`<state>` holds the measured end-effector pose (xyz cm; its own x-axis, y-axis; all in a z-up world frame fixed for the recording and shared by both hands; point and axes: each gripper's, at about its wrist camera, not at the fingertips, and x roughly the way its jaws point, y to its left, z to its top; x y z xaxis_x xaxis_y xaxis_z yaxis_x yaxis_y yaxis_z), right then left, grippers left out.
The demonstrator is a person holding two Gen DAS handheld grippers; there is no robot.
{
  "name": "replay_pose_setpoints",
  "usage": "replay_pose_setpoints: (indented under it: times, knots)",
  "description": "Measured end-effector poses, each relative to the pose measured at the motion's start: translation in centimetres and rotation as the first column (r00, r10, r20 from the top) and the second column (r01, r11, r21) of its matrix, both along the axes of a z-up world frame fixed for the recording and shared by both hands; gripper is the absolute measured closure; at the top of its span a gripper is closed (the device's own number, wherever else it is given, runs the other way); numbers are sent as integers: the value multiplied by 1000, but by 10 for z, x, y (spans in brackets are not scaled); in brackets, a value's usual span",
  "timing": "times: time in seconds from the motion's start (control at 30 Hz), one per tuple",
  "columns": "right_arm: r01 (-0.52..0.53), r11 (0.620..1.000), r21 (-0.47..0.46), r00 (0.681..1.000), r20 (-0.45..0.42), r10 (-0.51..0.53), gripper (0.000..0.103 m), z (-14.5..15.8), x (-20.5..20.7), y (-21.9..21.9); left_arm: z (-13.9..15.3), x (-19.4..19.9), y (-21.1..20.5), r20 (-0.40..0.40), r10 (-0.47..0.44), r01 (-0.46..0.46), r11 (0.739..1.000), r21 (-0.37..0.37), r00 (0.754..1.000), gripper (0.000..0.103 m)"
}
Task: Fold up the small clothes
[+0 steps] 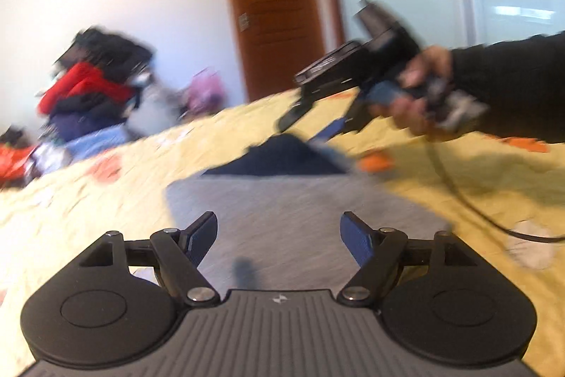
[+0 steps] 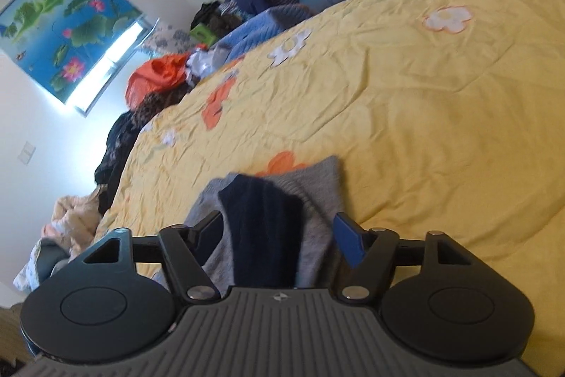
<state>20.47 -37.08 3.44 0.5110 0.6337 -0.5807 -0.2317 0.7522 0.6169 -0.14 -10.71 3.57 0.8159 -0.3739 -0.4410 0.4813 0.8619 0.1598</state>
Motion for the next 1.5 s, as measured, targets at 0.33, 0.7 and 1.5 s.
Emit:
replay_pose_setpoints:
  times: [0.33, 0.7, 1.5]
  knots:
    - [52, 974, -221, 994, 105, -30, 79, -4, 4, 18, -24, 3, 5, -154, 5, -9, 1000, -25, 988, 21]
    - [129, 992, -20, 992, 6, -128, 21, -31, -54, -18, -24, 96, 93, -550, 47, -351, 814, -462, 834, 22]
    - [41, 993, 114, 999, -39, -37, 44, -44, -48, 98, -17, 130, 160, -579, 149, -428, 820, -380, 801, 51]
